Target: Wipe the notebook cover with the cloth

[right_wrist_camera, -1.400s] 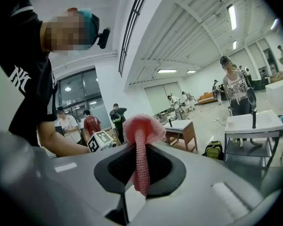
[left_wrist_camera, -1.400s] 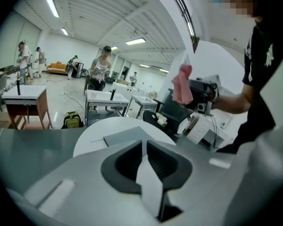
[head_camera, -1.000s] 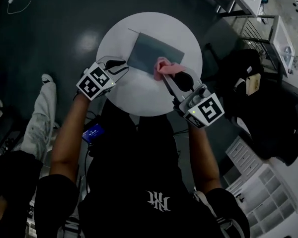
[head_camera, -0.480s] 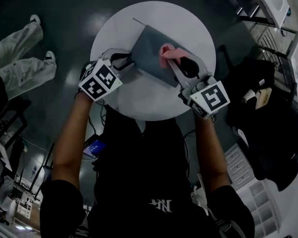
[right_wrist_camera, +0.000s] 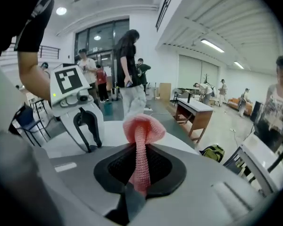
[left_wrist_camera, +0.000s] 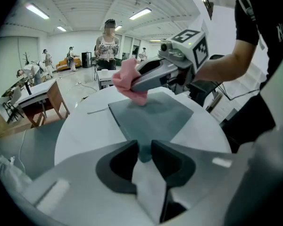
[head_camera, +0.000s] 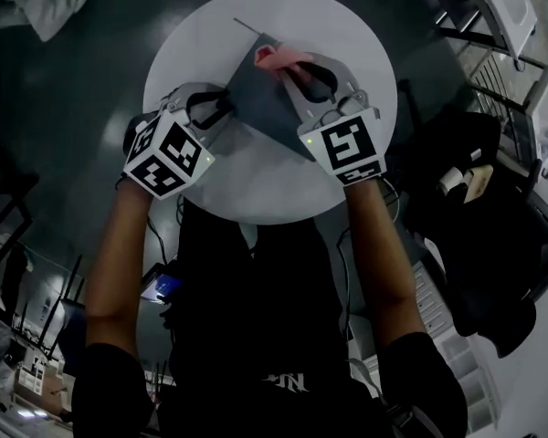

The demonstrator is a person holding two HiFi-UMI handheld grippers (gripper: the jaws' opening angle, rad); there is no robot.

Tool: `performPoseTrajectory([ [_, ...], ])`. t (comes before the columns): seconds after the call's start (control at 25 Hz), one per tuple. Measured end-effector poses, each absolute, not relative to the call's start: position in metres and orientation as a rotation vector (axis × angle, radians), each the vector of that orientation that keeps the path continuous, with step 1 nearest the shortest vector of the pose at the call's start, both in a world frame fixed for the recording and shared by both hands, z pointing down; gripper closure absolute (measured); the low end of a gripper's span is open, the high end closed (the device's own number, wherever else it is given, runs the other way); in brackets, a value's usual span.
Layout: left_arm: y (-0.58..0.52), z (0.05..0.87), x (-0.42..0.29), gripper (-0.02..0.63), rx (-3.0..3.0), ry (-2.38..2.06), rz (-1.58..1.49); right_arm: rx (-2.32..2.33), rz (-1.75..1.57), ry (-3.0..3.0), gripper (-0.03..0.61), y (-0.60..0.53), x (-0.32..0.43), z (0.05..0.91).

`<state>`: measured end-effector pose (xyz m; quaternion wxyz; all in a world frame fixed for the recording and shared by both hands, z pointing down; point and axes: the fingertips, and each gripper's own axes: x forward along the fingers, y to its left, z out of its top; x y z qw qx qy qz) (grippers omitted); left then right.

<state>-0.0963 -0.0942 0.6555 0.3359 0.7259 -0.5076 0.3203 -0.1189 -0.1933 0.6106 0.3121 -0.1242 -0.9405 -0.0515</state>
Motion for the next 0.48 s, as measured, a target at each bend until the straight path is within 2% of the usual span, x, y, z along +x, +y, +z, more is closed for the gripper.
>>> performPoseTrajectory([
  [0.24, -0.095, 0.657, -0.096, 0.518, 1.875, -1.311, 0.873, -0.408, -0.420, -2.388, 0.540, -0.187, -0.152, 0.628],
  [0.48, -0.093, 0.656, -0.097, 0.517, 1.872, -1.297, 0.903, -0.447, -0.490, -2.311, 0.543, -0.181, -0.158, 0.647],
])
